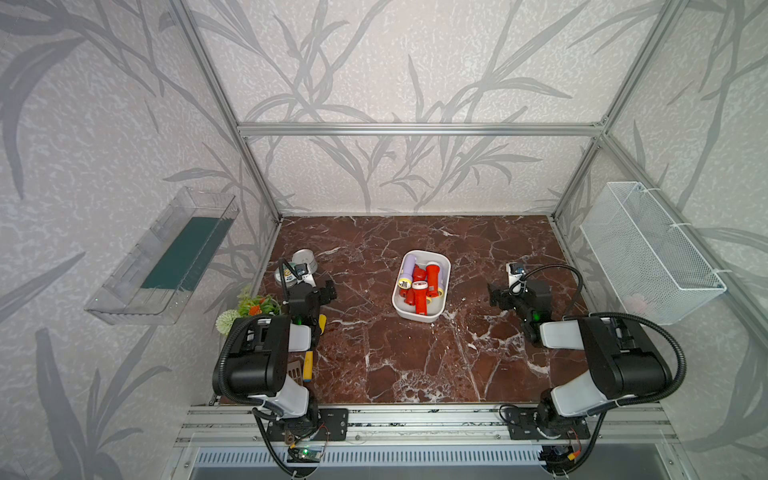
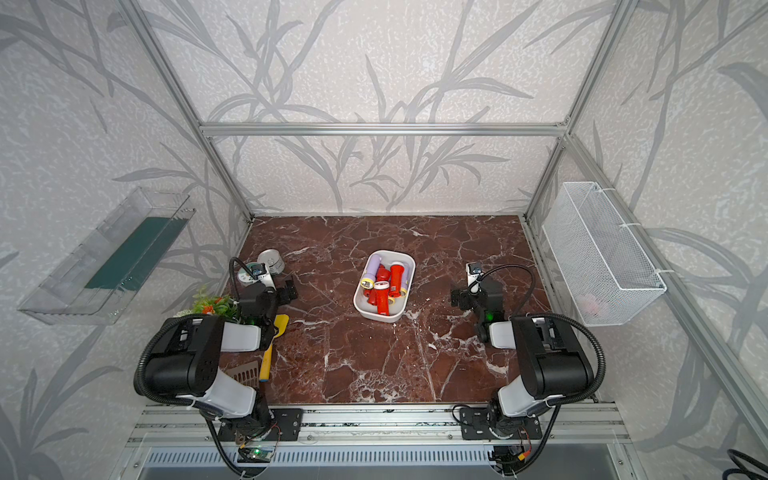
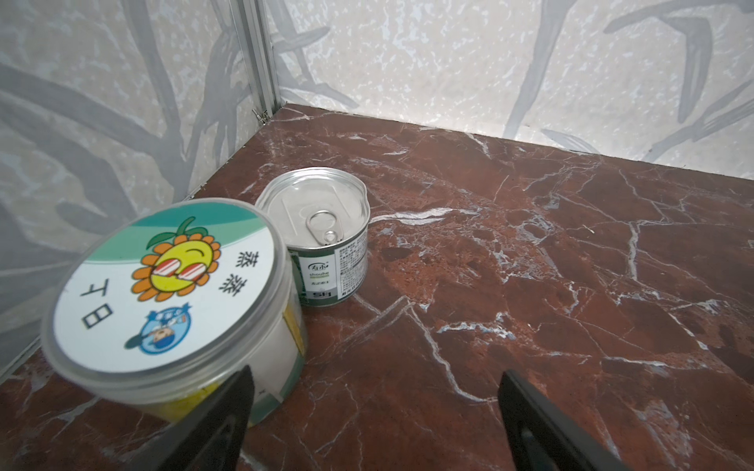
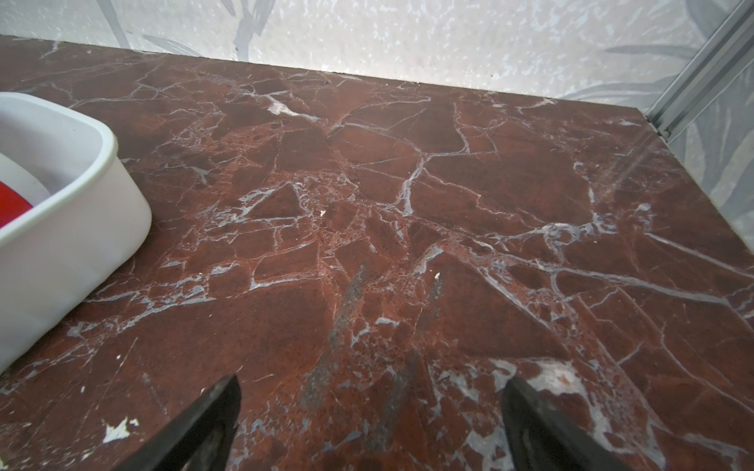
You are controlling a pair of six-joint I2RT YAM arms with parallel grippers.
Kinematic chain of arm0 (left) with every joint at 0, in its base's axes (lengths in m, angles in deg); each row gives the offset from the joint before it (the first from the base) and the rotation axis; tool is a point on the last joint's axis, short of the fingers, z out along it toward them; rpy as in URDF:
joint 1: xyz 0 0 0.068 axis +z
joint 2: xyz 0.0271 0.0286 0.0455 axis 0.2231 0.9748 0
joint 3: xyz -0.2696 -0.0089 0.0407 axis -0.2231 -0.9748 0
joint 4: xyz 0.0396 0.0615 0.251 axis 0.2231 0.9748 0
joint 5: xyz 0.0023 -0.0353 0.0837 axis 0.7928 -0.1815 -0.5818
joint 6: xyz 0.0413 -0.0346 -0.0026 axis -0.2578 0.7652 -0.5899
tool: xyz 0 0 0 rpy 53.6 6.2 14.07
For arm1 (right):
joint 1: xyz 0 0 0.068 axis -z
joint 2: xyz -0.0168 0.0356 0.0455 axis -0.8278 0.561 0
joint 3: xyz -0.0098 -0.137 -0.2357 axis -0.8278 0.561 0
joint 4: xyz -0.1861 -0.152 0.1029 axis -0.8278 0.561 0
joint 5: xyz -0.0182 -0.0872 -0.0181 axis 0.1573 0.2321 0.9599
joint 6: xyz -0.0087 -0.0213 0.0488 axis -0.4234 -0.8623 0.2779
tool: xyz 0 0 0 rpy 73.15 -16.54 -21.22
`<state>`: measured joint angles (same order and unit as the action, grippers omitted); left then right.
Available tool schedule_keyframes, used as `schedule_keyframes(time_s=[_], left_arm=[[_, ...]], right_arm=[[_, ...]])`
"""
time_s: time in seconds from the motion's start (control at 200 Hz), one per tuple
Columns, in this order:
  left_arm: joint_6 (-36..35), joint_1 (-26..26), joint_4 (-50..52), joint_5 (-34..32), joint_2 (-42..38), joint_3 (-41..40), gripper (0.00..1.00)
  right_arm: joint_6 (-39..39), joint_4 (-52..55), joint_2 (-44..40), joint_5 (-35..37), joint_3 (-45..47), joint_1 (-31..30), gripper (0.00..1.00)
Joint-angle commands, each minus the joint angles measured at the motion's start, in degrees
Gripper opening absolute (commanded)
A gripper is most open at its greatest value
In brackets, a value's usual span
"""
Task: Put the flashlights into the storage boxes
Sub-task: Reset both arms
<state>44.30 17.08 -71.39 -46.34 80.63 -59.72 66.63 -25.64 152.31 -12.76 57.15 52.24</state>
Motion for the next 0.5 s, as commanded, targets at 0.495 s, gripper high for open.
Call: schedule_keyframes(time_s=[0.495], left_arm=[[-2.3, -0.6, 0.2, 0.1, -0.1, 1.1, 0.99]], right_arm=[[-0.8, -0.8, -0.7, -1.4, -1.7, 0.3, 0.99]])
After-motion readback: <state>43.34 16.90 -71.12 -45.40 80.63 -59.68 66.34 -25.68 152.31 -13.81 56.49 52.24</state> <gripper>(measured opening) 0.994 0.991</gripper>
